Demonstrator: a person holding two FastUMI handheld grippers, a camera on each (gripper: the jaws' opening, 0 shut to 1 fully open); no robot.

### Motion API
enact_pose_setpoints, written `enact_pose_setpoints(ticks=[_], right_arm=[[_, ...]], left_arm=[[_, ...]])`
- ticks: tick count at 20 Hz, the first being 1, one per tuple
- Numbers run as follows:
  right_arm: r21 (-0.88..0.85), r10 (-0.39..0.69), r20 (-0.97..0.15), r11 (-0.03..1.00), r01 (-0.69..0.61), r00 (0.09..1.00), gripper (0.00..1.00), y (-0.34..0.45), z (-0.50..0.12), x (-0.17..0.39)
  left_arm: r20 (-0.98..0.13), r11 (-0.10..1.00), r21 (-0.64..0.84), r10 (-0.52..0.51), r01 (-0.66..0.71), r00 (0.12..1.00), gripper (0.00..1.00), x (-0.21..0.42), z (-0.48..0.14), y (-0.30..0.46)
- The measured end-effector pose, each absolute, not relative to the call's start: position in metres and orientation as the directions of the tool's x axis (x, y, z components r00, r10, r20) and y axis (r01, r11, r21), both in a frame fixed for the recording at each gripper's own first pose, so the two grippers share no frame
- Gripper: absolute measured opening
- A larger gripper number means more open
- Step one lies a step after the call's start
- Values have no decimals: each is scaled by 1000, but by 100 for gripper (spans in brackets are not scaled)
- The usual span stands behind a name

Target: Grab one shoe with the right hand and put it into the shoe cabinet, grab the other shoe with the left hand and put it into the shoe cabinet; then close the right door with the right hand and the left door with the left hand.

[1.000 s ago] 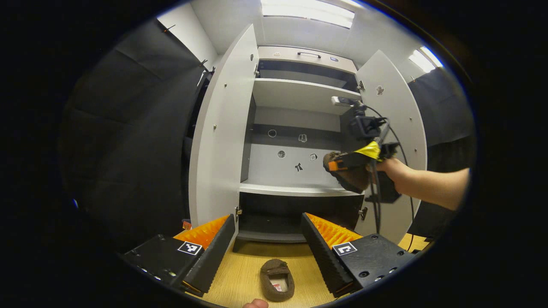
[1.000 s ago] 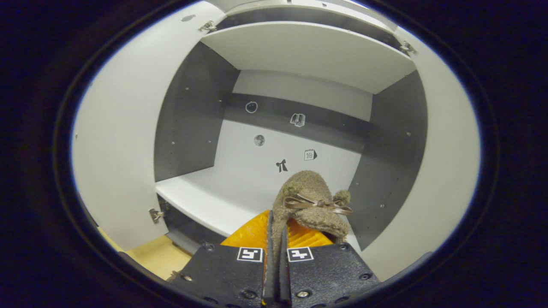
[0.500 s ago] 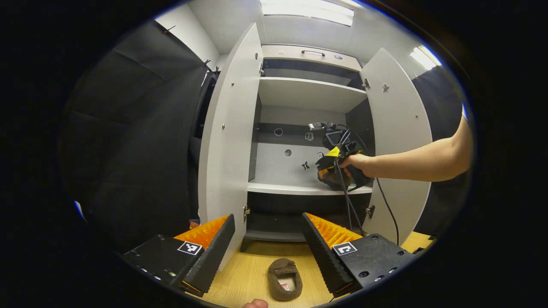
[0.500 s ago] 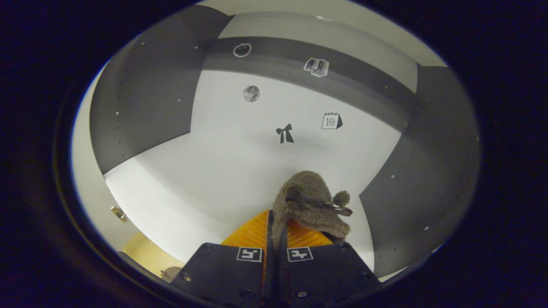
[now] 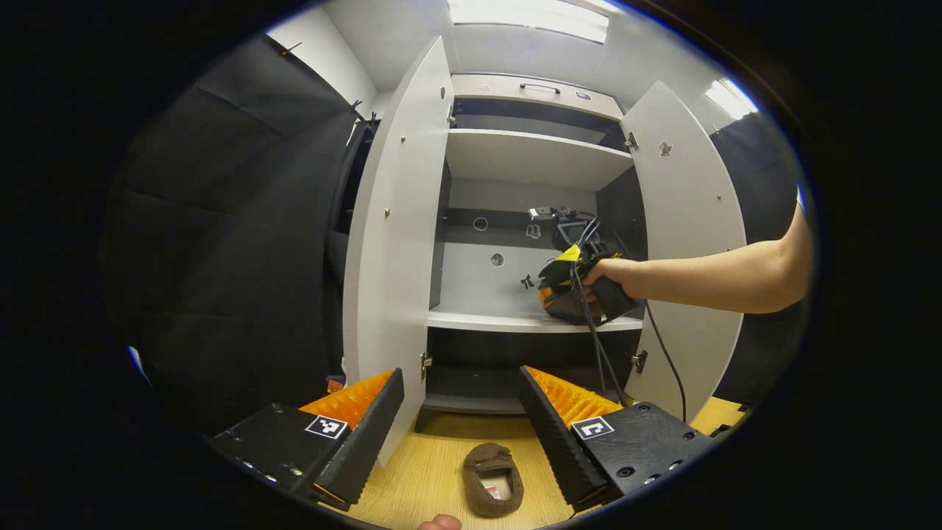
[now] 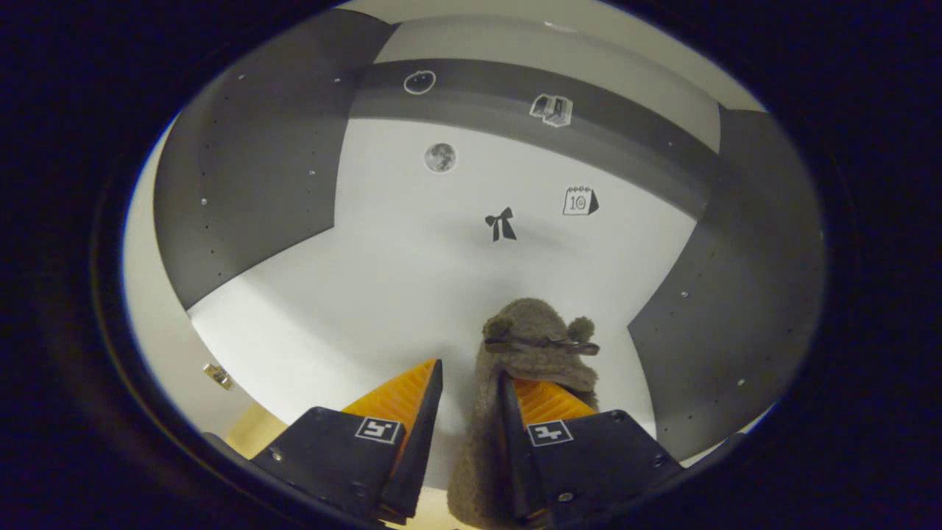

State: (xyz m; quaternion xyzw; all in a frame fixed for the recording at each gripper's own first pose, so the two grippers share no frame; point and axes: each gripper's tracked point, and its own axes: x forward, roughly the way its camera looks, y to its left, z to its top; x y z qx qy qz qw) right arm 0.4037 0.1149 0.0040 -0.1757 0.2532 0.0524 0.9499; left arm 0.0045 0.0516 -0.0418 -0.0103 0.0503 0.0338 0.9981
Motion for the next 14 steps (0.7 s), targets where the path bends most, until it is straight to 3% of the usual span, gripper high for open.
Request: enact_pose_setpoints(ticks=[2, 5, 7, 10, 13, 14], right_arm=[[-293, 63, -452, 932, -214, 890, 49, 118, 31, 378], [-285, 118, -283, 937, -201, 952, 49, 112, 86, 326], [-257, 160, -174, 945, -202, 972, 56, 113, 100, 276], [-172, 184, -96, 965, -198, 978, 70, 98, 77, 203], [-44, 148, -59, 988, -150, 987, 74, 72, 31, 144], [-40, 113, -39, 993, -114, 993, 70, 58, 16, 132]], left_arm=[[-99, 998, -21, 53, -56, 994, 95, 6, -42, 47], [-99, 999, -28, 26, -29, 995, 95, 9, -44, 39], [-92, 999, -32, 10, -13, 996, 95, 10, -46, 34], [-88, 999, -35, -14, 11, 996, 95, 12, -48, 27], [-92, 999, -37, -31, 28, 995, 95, 15, -51, 20], [-91, 999, -40, -36, 33, 995, 95, 14, -52, 17]])
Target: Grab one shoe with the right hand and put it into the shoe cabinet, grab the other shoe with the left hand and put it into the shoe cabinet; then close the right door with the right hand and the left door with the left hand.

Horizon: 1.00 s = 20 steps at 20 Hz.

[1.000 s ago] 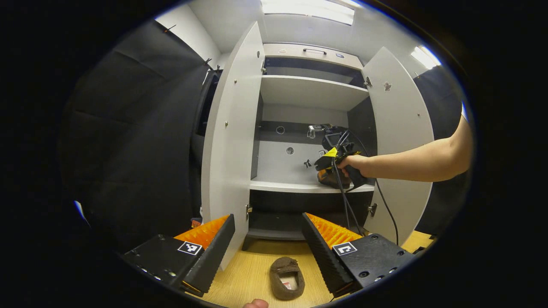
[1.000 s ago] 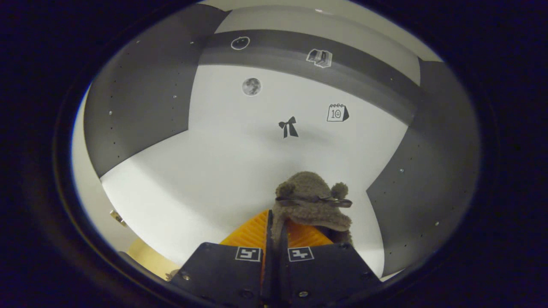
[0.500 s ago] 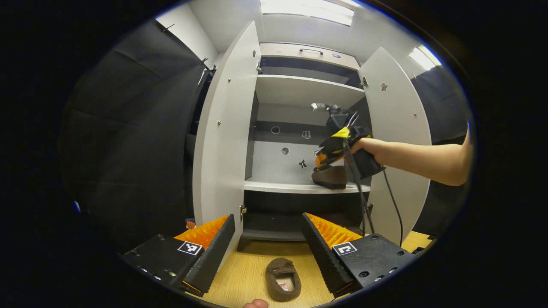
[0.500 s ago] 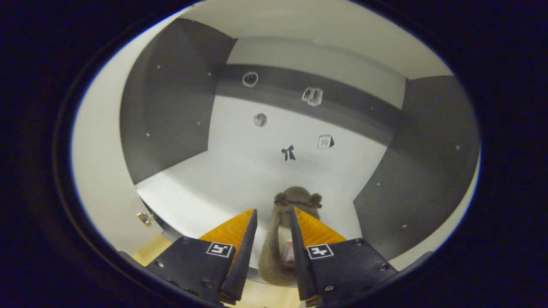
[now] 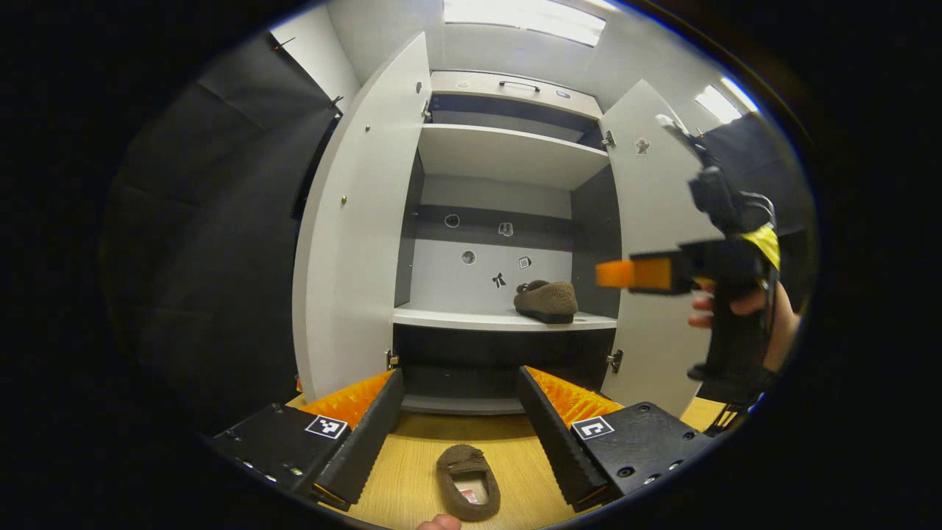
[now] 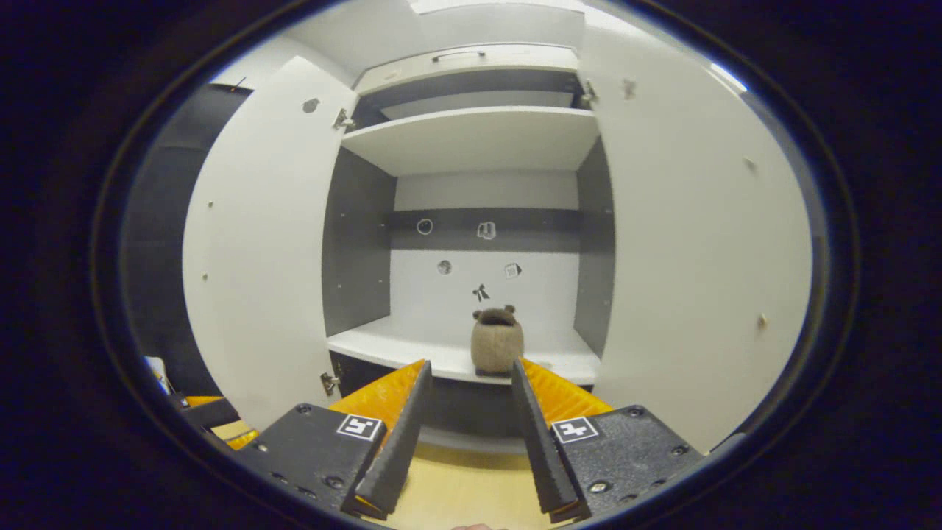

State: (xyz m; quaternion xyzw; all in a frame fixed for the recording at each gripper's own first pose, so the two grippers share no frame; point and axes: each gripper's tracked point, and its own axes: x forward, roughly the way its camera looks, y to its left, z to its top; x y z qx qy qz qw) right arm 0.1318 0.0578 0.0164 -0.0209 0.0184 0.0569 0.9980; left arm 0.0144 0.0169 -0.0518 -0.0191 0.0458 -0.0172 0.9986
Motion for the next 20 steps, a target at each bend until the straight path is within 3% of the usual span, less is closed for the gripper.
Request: enact_pose_setpoints(ticks=[3, 4, 8, 11, 15, 20], right_arm=[[-106, -24, 8, 994, 25, 1000, 75, 12, -30, 95], [-117, -46, 4, 992, 46, 999, 71, 4, -45, 83], [-116, -83, -65, 990, 75, 994, 74, -16, -89, 45], [-127, -114, -88, 987, 102, 990, 78, -27, -99, 27], [-132, -91, -114, 988, 76, 989, 78, -26, -104, 16], [-162, -77, -125, 985, 56, 989, 77, -23, -101, 8]], left_arm=[[-102, 998, -34, -54, 51, 993, 95, 13, -59, 7], [-113, 998, -32, -60, 57, 992, 94, 12, -63, 5], [-169, 994, -70, -89, 78, 982, 95, 7, -89, -4], [-322, 995, -98, -55, 25, 945, 95, 2, -150, 10], [-549, 994, -113, -62, -1, 833, 95, -11, -244, 25], [-686, 988, -133, -37, -76, 727, 96, 0, -329, 44]])
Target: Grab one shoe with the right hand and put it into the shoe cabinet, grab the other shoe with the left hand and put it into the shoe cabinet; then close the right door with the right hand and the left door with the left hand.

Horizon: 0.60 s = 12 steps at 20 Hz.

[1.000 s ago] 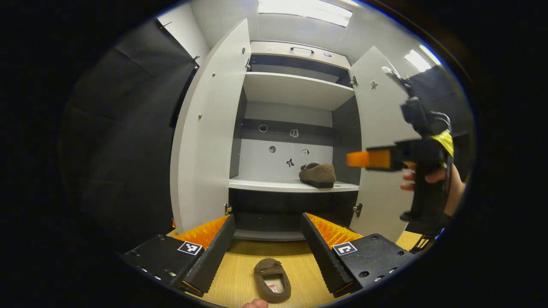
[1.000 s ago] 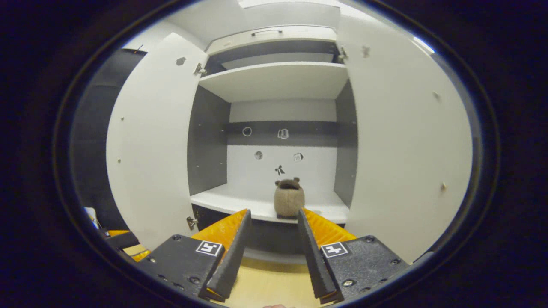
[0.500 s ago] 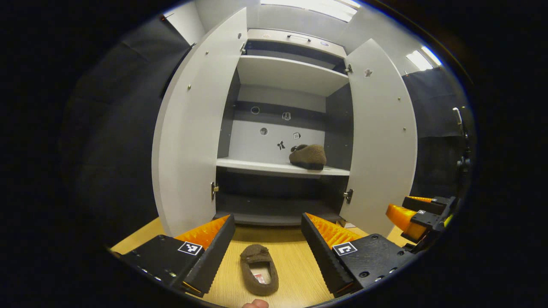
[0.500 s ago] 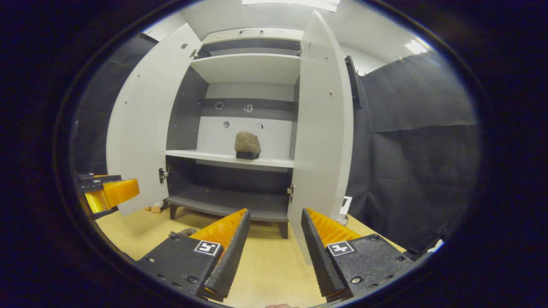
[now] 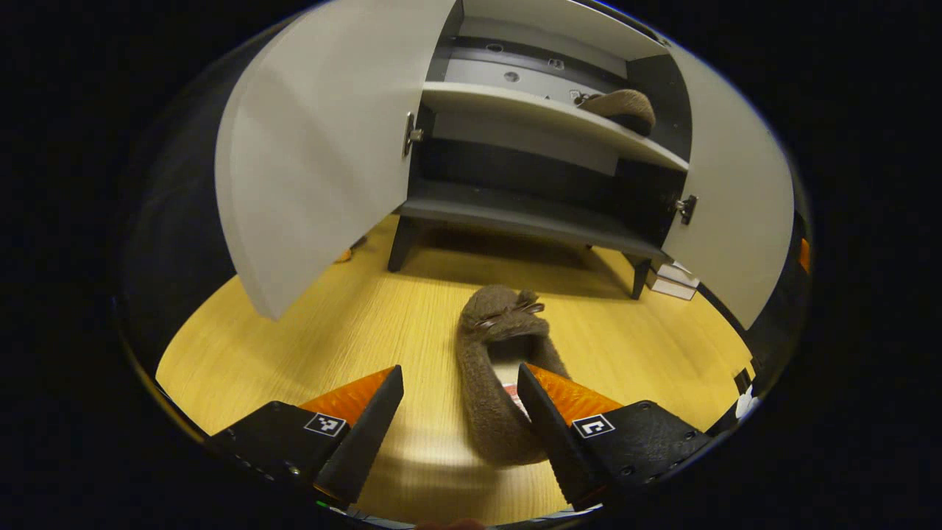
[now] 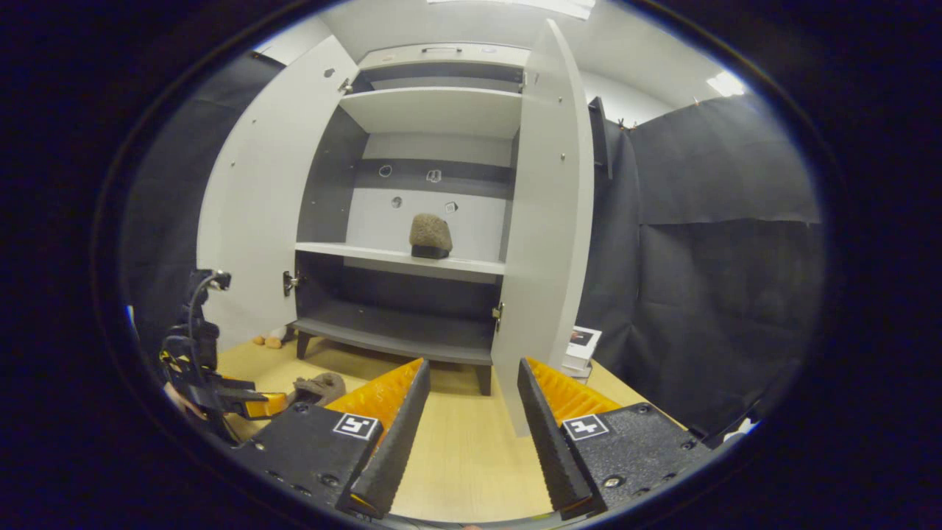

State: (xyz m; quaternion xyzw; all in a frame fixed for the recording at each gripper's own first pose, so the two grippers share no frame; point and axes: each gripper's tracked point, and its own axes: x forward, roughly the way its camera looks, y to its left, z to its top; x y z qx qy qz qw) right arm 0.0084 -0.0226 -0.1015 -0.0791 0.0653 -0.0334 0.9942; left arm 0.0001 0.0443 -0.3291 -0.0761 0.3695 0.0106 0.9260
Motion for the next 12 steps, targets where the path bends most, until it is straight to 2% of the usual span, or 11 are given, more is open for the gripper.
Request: enact_pose_setpoints(ticks=[3, 4, 5, 6, 8, 9, 10, 11, 12], right_arm=[[-177, -85, -144, 983, 59, 986, 77, -28, -105, 5], [-178, -89, -148, 982, 62, 985, 79, -29, -106, 4], [-181, -95, -151, 981, 67, 984, 85, -32, -106, 3], [-185, -100, -153, 980, 71, 983, 81, -33, -105, 3], [-190, -109, -156, 979, 78, 982, 80, -36, -105, 3], [-190, -114, -156, 978, 83, 981, 80, -38, -106, 4], [-188, -116, -162, 978, 85, 980, 81, -39, -107, 4], [-187, -119, -169, 979, 87, 978, 85, -40, -109, 4], [-186, -120, -174, 979, 87, 977, 85, -41, -110, 5]], left_arm=[[-699, 974, -204, -78, -95, 711, 97, 18, -345, 36], [-714, 975, -202, -81, -94, 695, 95, 26, -353, 37], [-727, 974, -208, -94, -87, 681, 95, 32, -361, 35], [-733, 972, -220, -106, -87, 672, 96, 36, -364, 34], [-721, 970, -233, -122, -72, 683, 93, 48, -367, 34], [-725, 968, -240, -125, -79, 678, 88, 50, -370, 34], [-710, 966, -247, -129, -74, 693, 75, 57, -370, 33], [-708, 961, -266, -142, -76, 691, 72, 57, -369, 29], [-704, 957, -278, -144, -83, 695, 57, 57, -370, 26]])
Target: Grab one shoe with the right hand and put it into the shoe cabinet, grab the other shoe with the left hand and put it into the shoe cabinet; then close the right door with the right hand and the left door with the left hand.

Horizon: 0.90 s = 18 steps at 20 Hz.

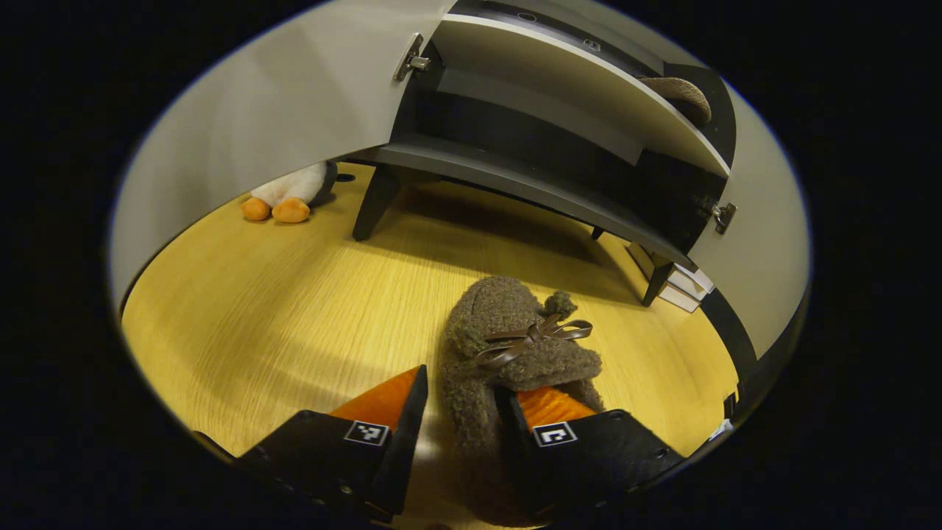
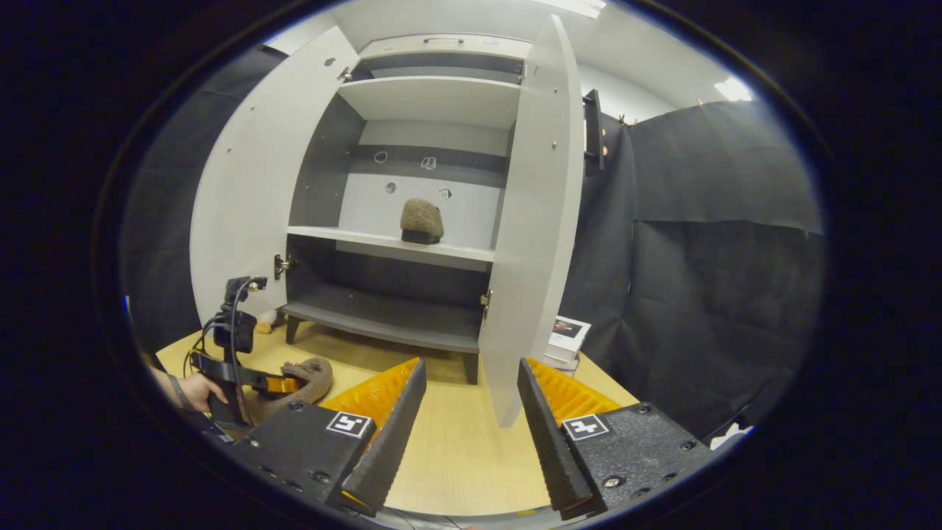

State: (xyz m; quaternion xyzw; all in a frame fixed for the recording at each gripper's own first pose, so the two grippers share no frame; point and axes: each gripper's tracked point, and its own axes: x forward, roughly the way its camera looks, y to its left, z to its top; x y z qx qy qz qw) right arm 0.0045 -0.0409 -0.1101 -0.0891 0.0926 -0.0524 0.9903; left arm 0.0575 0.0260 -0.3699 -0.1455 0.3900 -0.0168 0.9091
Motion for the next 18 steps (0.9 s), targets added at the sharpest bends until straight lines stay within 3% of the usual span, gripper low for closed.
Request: enact_pose_setpoints(ticks=[2, 4, 6, 12, 15, 18], right_arm=[[-186, -118, -182, 979, 83, 976, 81, -41, -113, 6], [-184, -109, -188, 980, 75, 976, 81, -39, -114, 9], [-182, -99, -186, 981, 65, 977, 81, -38, -113, 11], [-172, -70, -177, 984, 39, 982, 81, -30, -111, 18], [-165, -50, -175, 986, 21, 983, 81, -25, -112, 17], [-165, -41, -169, 986, 13, 985, 81, -24, -109, 17]], left_arm=[[-687, 965, -234, -79, -116, 723, 42, 63, -368, 37], [-679, 963, -238, -73, -125, 730, 12, 61, -363, 35], [-662, 965, -228, -58, -127, 747, 3, 57, -350, 33], [-425, 958, -284, -97, -31, 900, 1, 88, -161, -10], [-269, 953, -301, -126, 41, 955, 1, 145, -57, -32], [-236, 958, -286, -81, 11, 968, 1, 219, -1, -32]])
